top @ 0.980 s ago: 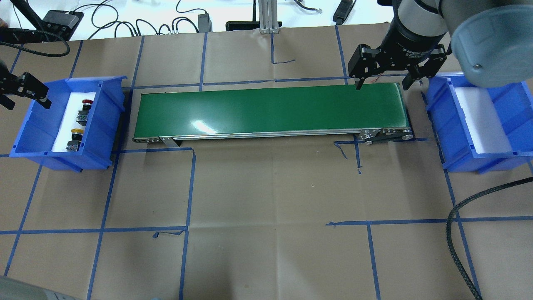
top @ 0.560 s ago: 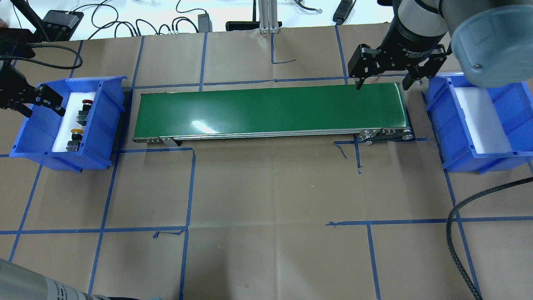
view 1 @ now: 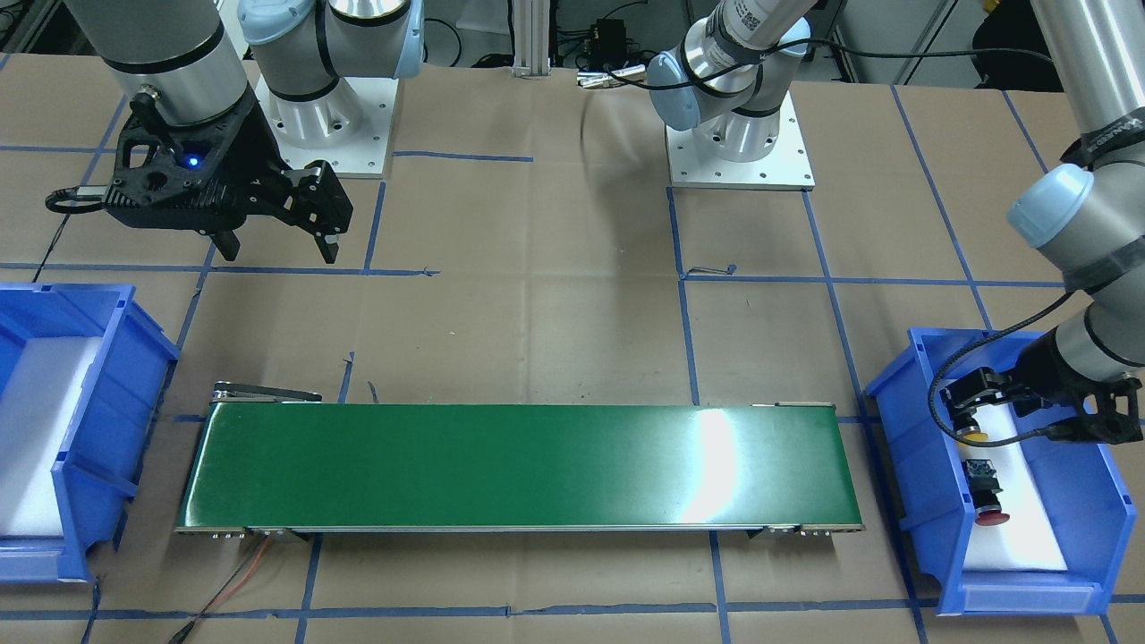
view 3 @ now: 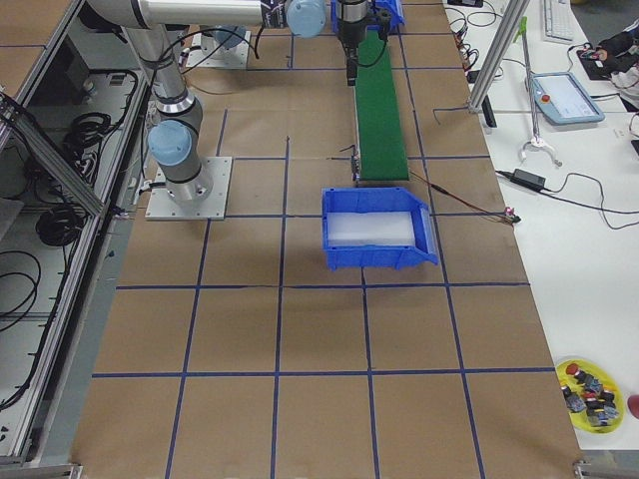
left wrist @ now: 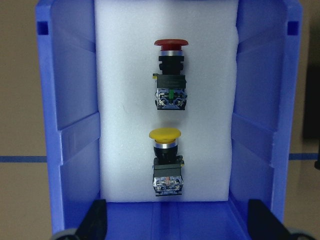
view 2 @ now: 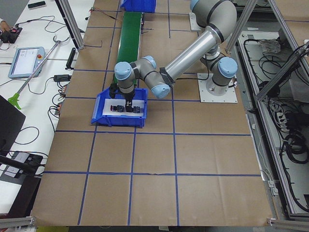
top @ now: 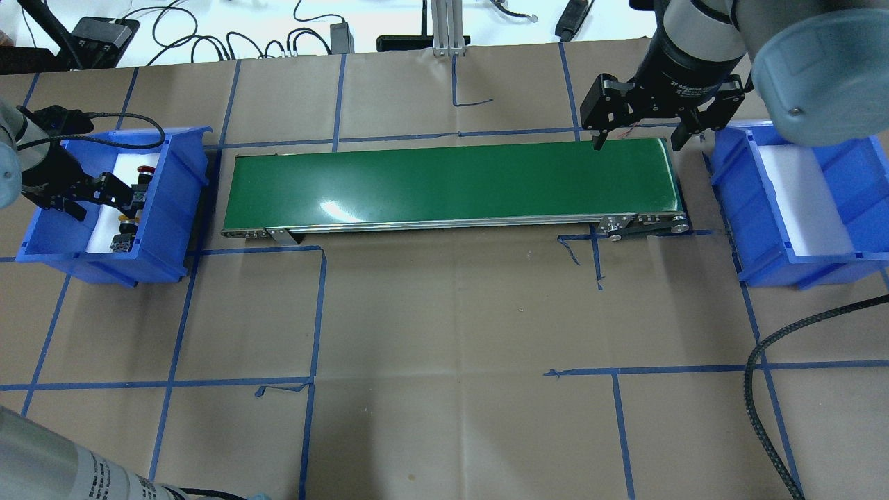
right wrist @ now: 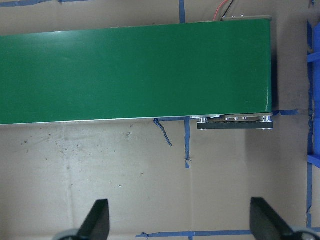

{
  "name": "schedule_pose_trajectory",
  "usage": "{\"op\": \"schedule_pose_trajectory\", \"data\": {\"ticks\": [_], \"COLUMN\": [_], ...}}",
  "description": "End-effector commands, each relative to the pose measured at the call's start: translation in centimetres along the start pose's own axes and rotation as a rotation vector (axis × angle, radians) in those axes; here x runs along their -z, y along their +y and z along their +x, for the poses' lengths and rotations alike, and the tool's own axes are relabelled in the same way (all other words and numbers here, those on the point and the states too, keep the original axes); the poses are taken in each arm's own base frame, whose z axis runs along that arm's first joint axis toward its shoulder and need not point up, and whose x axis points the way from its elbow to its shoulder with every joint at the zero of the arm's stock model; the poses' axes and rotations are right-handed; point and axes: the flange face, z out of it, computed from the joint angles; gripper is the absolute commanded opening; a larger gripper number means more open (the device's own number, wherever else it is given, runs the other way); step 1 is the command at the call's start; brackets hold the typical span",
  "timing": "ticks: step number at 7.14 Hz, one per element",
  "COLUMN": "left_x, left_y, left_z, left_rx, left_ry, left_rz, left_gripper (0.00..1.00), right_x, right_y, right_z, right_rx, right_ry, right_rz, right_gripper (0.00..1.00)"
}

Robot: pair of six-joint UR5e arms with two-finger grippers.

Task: Transport two buttons from left to right
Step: 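Lower the left gripper into the bin and grasp the yellow button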

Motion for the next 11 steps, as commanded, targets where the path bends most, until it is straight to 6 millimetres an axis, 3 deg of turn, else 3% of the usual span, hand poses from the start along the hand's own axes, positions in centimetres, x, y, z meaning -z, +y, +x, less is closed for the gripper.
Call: {"op": "schedule_pose_trajectory", "data": {"ticks": [1,3,7,8,9,11], "left_x": [-3.1,-3.5,-3.7,-2.6,0.0,7.5], "left_y": [1.5,1.4,1.7,1.8,1.7,2.5], "left_z": [-0.6,-0.9,0.4,0.4,0.2,0.4], "left_rx": [0.021,0.020,0.015,0.020,0.016,0.004], "left_ry": [-0.004,-0.011,-0.008,-0.015,-0.027,-0.055], "left_rz": [0.002,0.012,0.001,0.009,0.023,0.021], "left_gripper": [0.97,0.96,0.21,0.12,0.12,0.12], "right_x": [0.0,0.0,0.0,0.0,0.0,0.1], "right_y": [0.0,0.0,0.0,0.0,0.0,0.0], "right_z": [0.0,0.0,0.0,0.0,0.0,0.0], "right_rx": [0.000,0.000,0.000,0.000,0.000,-0.001], "right_ry": [0.000,0.000,0.000,0.000,0.000,0.000], "right_rz": [0.000,0.000,0.000,0.000,0.000,0.001], "right_gripper": [1.00,1.00,1.00,1.00,1.00,1.00]}}
